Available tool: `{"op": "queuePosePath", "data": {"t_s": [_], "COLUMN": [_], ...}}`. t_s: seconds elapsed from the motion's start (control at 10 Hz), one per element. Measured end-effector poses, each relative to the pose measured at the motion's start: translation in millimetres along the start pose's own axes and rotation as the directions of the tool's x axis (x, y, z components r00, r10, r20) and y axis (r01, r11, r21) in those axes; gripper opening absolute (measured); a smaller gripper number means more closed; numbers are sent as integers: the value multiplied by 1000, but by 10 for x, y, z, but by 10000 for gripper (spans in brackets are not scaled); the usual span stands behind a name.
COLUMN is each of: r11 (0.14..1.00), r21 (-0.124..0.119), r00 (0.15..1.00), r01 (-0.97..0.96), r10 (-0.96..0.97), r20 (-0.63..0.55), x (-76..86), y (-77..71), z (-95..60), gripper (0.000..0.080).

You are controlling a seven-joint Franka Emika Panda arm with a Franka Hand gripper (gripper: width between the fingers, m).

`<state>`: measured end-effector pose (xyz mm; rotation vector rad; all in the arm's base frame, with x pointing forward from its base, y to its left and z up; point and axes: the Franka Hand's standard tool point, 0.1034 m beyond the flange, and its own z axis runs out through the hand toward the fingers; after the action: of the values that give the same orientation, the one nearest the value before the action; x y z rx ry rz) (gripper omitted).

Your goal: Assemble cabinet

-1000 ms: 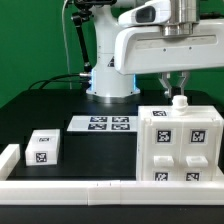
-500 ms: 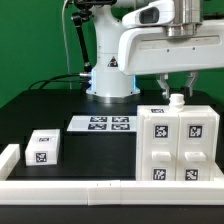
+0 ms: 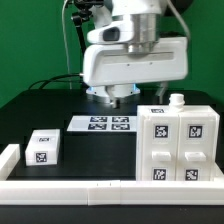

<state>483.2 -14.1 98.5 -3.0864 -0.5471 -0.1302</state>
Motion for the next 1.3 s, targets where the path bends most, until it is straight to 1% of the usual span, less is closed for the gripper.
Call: {"op": "queuePosePath", "data": {"t_s": [0.1,0.2,0.3,0.4,0.5,0.8,0.9,1.0,1.3], "r11": [999,999,999,999,999,999,1000,1000,998], "r21": [-7,-11,-17,-19,-17,-16,-14,-8,-11], "r00": [999,999,999,999,999,999,1000,999,995], "r01": [37,48,47,44,50,51,16,-16,-62], "r10": [-37,-48,-47,-44,-50,-51,-15,16,63], "r20": [2,10,13,13,14,15,19,30,72], "x": [-145,-281,-337,-341,-339,-342,-347,-376,-658], "y": [250,545,770,849,817,814,797,781,1093], "z": [42,88,123,136,139,145,170,236,427], "gripper": [784,796,796,797,797,797,797,797,797]}}
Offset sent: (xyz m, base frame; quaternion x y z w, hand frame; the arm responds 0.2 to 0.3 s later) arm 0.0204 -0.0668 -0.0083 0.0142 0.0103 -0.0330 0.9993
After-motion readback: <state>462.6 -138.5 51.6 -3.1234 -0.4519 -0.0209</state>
